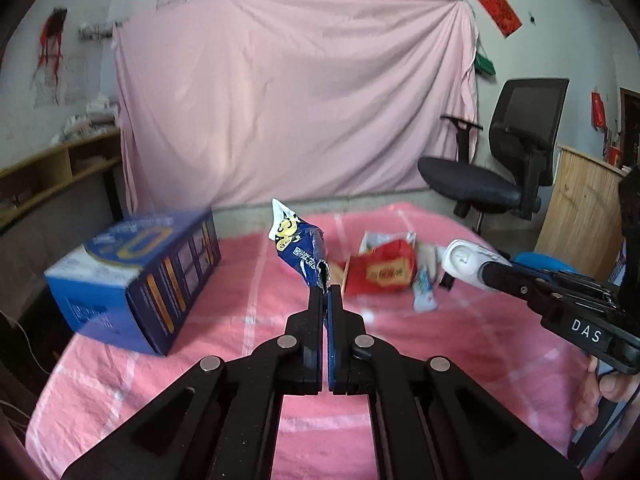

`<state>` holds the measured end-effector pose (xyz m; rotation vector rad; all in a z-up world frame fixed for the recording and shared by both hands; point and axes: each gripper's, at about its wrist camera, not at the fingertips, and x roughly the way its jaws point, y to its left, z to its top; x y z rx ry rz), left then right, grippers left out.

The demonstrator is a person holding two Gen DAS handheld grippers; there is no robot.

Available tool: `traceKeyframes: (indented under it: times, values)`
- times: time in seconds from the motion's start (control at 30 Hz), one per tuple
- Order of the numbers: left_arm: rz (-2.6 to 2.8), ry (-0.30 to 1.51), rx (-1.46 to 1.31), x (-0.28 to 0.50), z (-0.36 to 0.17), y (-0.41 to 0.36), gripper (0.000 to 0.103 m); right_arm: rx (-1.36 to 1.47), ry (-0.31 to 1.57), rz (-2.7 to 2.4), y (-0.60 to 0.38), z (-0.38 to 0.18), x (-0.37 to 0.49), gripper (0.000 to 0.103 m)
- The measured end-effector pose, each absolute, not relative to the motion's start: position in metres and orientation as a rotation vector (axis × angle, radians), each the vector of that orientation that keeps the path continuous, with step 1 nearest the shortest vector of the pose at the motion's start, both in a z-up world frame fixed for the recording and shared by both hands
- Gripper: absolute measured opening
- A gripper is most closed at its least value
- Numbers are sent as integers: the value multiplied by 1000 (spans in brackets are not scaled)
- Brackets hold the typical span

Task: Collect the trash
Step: 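Carry the snack bag and white piece in both tools over the basin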

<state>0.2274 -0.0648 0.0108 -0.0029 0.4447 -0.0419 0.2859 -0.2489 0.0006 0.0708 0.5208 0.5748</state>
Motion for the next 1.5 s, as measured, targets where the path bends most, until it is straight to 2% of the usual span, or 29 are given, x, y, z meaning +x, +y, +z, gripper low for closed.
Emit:
traceKeyframes:
  times: [0.27,0.57,0.77,1.03,1.5]
  values:
    - [-141,298,46,218,44,-109,0,107,231,439,-288,39,254,39]
    - [-341,189,77,232,76,-184,0,113,85,188,-355,53,230,39]
    - [-485,221,103,247,72,-249,0,173,122,-2,-414,46,223,39]
    - [-620,355,139,273,47,-321,0,323,289,-196,-487,22,240,39]
    - [-688,632,127,316,9,-363,0,446,512,-214,-515,-21,262,41]
